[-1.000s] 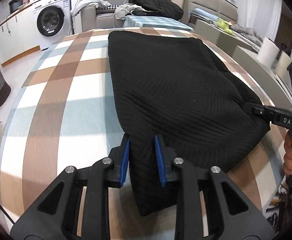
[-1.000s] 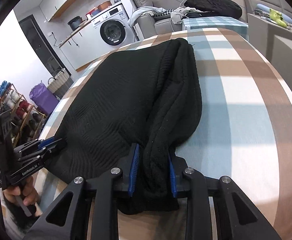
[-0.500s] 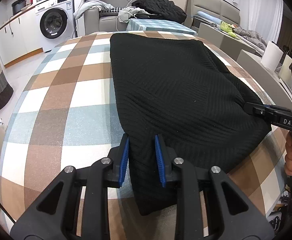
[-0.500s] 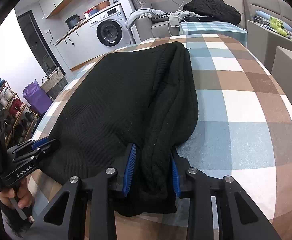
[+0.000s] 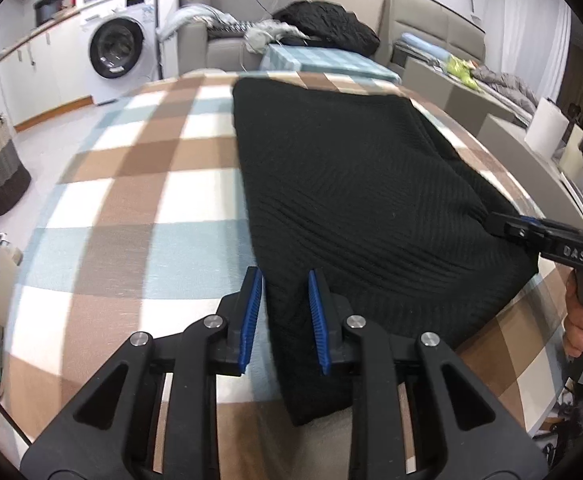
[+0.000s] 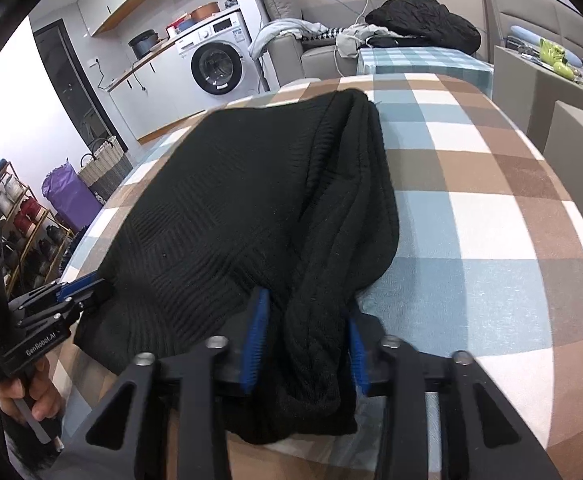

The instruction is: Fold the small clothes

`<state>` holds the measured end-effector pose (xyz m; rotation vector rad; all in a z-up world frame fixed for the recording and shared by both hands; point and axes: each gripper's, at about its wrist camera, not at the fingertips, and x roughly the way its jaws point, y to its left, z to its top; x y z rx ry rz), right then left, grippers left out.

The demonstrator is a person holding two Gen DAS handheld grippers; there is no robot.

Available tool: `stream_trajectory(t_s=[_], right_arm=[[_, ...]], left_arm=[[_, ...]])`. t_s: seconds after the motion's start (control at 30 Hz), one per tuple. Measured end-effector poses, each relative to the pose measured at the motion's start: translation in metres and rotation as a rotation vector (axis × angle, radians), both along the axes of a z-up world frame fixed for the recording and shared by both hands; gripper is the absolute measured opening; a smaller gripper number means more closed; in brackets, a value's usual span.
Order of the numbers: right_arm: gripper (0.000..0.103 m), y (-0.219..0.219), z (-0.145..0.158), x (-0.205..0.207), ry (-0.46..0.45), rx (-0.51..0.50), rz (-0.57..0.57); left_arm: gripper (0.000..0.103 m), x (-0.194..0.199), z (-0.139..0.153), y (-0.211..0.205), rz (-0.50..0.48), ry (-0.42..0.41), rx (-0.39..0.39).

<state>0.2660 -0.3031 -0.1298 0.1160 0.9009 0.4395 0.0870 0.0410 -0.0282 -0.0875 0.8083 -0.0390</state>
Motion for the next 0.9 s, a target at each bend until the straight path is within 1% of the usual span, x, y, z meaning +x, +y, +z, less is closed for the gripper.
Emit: stream_trajectory(t_s=[0.03, 0.07, 0.1, 0.13, 0.17, 0.2, 0.23, 0.27, 0.3, 0.33, 0.43, 0.53, 0.67, 0.9], right_arm=[[0.051, -0.003, 0.003, -0.003, -0.008, 0.003, 0.0], [0.057, -0.006, 0.007, -0.008, -0.021, 0.007, 0.007], [0.073, -0.009, 0.011, -0.013, -0.037, 0.009, 0.015], [0.089, -0.012, 0.015, -0.018, -0.061, 0.007, 0.021], [0.093, -0.014, 0.019, -0.025, -0.092, 0.002, 0.024], [0.098, -0.017, 0.025, -0.033, -0.138, -0.004, 0.028], [0.103, -0.021, 0.03, -0.042, -0.182, -0.007, 0.032], [0.103, -0.023, 0.034, -0.049, -0.208, -0.007, 0.036], [0.103, -0.026, 0.037, -0.055, -0.229, 0.005, 0.043], [0.103, -0.028, 0.039, -0.06, -0.246, 0.023, 0.047], [0.103, -0.034, 0.043, -0.069, -0.296, 0.067, 0.046], [0.103, -0.035, 0.048, -0.073, -0.343, 0.075, 0.054], [0.103, -0.033, 0.051, -0.077, -0.414, 0.074, 0.072], [0.103, -0.028, 0.044, -0.082, -0.458, 0.054, 0.085]], left_arm=[[0.029, -0.004, 0.003, 0.001, 0.007, -0.015, 0.007], [0.046, -0.01, 0.007, 0.003, 0.015, -0.034, 0.015], [0.065, -0.017, 0.012, 0.005, 0.026, -0.06, 0.019], [0.072, -0.023, 0.015, 0.007, 0.034, -0.086, 0.017], [0.084, -0.032, 0.021, 0.009, 0.044, -0.123, 0.01], [0.087, -0.039, 0.024, 0.009, 0.049, -0.151, 0.006], [0.088, -0.045, 0.027, 0.009, 0.051, -0.17, 0.005], [0.091, -0.05, 0.029, 0.008, 0.052, -0.186, 0.009], [0.099, -0.055, 0.031, 0.007, 0.055, -0.197, 0.02], [0.102, -0.059, 0.033, 0.005, 0.058, -0.215, 0.031], [0.102, -0.069, 0.036, 0.001, 0.047, -0.266, 0.055], [0.102, -0.073, 0.038, -0.002, 0.047, -0.28, 0.054], [0.102, -0.073, 0.035, -0.005, 0.038, -0.272, 0.046], [0.102, -0.071, 0.03, -0.007, 0.026, -0.283, 0.05]])
